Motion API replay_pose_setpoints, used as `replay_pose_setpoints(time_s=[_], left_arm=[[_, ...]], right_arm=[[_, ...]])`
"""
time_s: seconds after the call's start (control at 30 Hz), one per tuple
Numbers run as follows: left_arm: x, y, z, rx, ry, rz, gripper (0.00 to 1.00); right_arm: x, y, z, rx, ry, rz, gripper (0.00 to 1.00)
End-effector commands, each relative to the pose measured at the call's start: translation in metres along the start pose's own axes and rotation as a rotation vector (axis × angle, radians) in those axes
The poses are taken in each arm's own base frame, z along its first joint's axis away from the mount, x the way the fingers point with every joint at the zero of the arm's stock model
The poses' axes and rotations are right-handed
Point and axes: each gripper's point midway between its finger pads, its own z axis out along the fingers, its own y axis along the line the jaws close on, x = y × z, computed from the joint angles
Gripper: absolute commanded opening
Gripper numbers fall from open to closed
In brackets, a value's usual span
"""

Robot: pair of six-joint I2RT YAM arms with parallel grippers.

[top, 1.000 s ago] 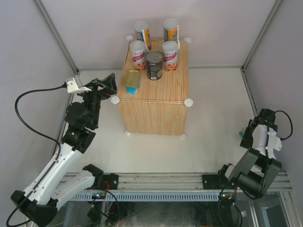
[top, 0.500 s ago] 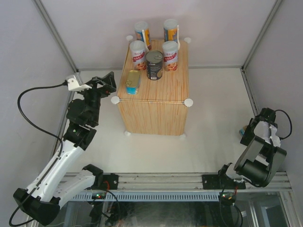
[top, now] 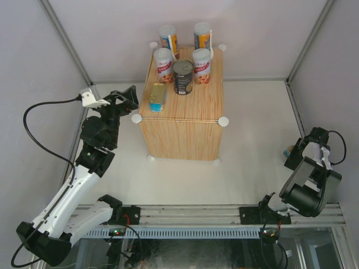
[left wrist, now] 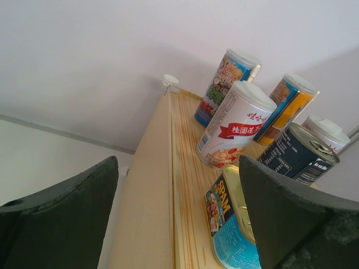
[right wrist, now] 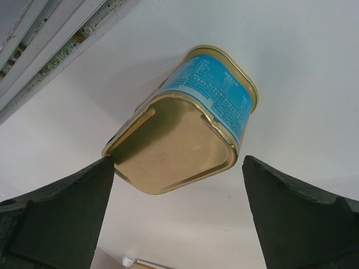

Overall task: Place and organize the canned foods onto the counter
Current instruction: Adjust the canned food at the center of the board.

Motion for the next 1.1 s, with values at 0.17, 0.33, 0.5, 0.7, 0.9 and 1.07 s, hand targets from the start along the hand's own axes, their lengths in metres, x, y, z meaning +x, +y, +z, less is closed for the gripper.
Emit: replay_pose_setpoints(time_s=[0.17, 0.33, 0.5, 0.7, 0.9, 1.07], left_arm=[[-0.044, -0.017, -0.001, 0.042, -0.089, -0.022, 0.92], [-0.045, -0.016, -0.002, 0.041, -0.092, -0.024, 0.92], [-0.047, -0.015, -0.006, 0.042, -0.103, -0.037, 0.92], [-0.046, -0.009, -0.012, 0.029, -0.111, -0.039, 0.92], [-0.049, -0.01, -0.013, 0.036, -0.118, -0.049, 0.91], [-0.05, -0.013, -0.014, 0.048, -0.116, -0.054, 0.91]], right_arm=[[0.014, -0.031, 0.01, 0.131, 0.064, 0.008, 0.89], [0.025, -0.034, 0.01, 0.139, 0.09, -0.014, 0.86], [0.039, -0.038, 0.006, 0.142, 0.108, -0.054, 0.83], [0.053, -0.043, 0.002, 0.139, 0.114, -0.111, 0.8], [0.059, -0.034, -0.007, 0.089, 0.107, -0.166, 0.77], [0.05, -0.005, -0.029, -0.004, 0.034, -0.255, 0.79]])
